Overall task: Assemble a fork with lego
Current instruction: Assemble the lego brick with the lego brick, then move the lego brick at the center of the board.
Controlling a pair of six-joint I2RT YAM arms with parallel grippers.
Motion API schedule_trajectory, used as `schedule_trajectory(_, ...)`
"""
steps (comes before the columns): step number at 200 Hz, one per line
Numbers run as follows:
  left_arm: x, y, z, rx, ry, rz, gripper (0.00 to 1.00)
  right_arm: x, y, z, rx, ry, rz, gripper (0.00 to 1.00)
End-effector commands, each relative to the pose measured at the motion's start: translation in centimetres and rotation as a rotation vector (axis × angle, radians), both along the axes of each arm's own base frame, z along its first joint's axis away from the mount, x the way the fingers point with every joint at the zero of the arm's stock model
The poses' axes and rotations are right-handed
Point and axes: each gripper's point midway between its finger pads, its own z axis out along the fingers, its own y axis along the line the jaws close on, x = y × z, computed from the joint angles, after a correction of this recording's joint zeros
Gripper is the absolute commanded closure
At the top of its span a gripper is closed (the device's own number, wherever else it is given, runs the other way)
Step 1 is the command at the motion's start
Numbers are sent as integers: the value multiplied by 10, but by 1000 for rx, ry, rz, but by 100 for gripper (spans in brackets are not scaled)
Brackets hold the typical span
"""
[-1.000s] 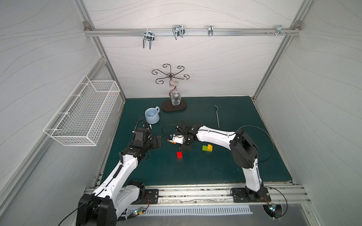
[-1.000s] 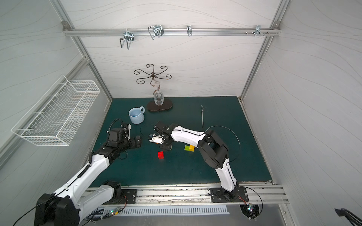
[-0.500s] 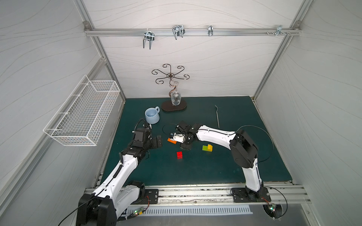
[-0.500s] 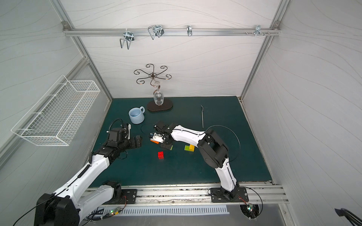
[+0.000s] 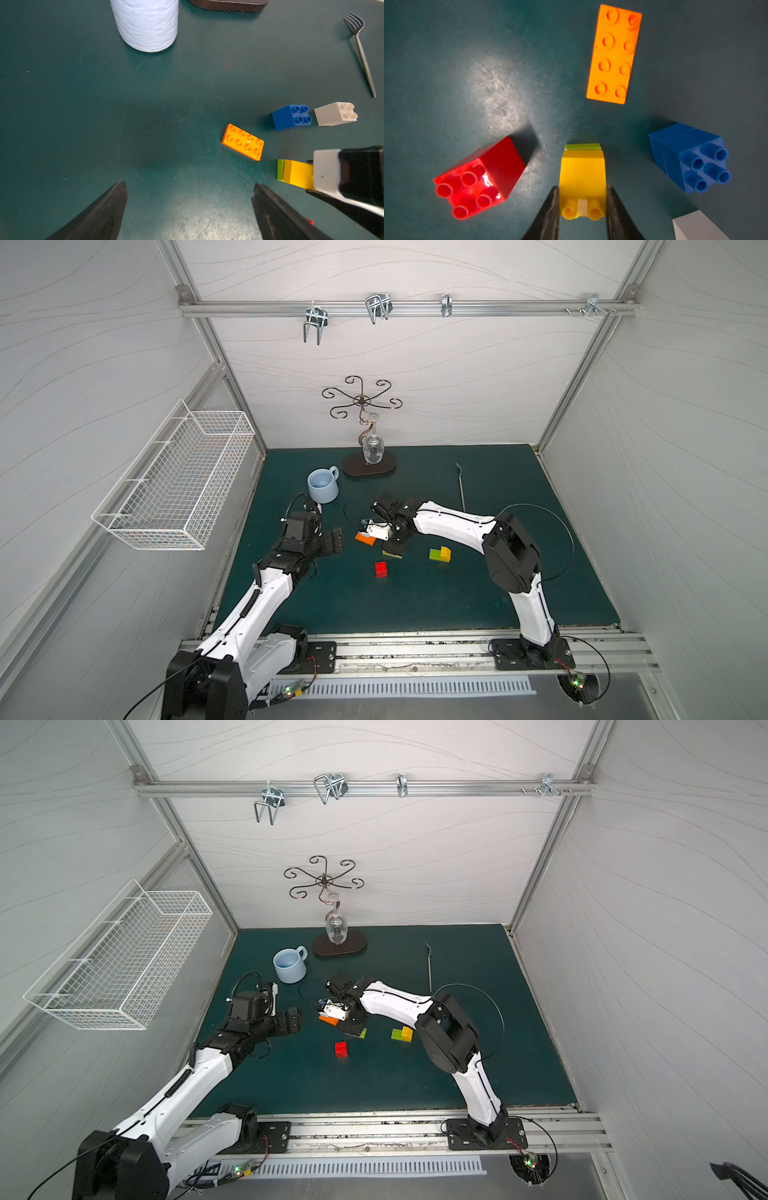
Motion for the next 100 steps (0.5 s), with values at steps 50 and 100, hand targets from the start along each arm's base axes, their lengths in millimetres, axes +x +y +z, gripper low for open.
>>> schedule_trajectory(50,8,0,7,-17,-35,16,0,-22,-41,-57,-285,84,90,100)
schedule_trajectory(100,9,-1,8,-18,-39,13,0,-25,-72,-40,-227,143,72,100)
